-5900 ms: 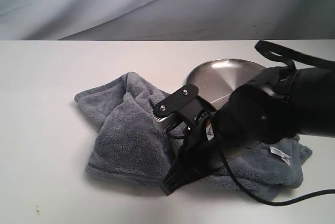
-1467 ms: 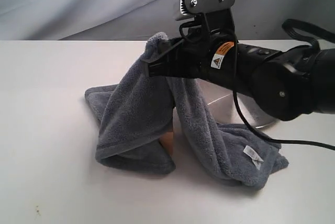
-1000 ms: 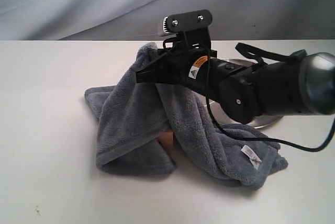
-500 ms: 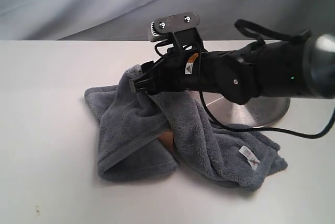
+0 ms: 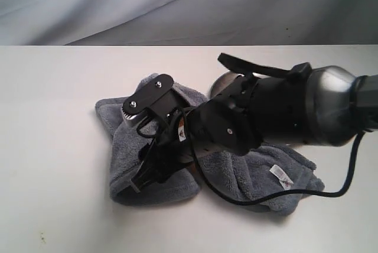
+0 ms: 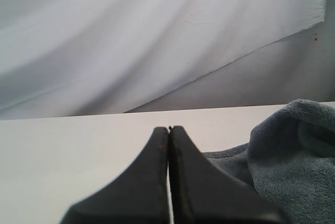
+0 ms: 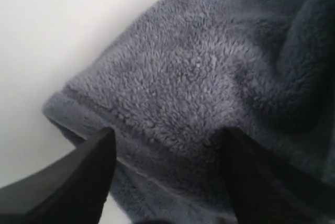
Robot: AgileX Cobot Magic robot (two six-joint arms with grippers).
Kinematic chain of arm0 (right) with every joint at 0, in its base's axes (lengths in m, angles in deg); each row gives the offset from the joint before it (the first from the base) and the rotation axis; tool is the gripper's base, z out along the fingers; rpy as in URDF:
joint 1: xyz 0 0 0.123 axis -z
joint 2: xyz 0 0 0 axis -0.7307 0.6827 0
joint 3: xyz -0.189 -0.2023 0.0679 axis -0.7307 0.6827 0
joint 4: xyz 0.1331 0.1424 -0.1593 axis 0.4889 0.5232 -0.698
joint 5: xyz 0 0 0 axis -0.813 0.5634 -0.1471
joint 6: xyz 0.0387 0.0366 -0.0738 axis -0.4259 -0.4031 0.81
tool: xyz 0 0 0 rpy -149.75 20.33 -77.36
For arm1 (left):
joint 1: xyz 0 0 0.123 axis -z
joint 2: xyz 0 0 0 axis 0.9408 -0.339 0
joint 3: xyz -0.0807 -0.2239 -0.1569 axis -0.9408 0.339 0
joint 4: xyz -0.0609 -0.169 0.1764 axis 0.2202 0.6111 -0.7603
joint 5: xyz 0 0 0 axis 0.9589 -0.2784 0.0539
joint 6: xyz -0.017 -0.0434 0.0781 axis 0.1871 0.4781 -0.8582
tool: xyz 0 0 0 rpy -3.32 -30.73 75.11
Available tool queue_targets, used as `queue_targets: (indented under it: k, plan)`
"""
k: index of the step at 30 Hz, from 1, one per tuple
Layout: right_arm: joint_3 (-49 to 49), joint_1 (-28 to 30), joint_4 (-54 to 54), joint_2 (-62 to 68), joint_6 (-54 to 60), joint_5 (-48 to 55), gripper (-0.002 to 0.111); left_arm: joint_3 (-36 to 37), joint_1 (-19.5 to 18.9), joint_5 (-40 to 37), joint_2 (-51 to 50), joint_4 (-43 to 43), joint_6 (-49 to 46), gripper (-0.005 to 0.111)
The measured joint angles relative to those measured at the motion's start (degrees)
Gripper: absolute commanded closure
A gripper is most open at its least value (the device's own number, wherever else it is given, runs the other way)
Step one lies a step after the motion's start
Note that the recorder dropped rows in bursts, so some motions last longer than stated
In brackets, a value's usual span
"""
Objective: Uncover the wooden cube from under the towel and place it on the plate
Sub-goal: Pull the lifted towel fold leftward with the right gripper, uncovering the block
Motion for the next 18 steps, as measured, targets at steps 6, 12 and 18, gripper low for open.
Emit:
queue_targets:
  k: [6,12,18]
  plan:
    - [-0.59,0.00,-1.42,0.91,0.15,-1.06,0.077,0.00,0.00,0.00,0.00,0.00,0.00,0.107]
    - [-0.59,0.00,-1.63,1.13,-0.29,-2.50,0.108,0.00,0.00,0.00,0.00,0.00,0.00,0.107]
    - [-0.47,0.00,-0.94,-0.59,-0.77,-5.84,0.108,0.00,0.00,0.00,0.00,0.00,0.00,0.107]
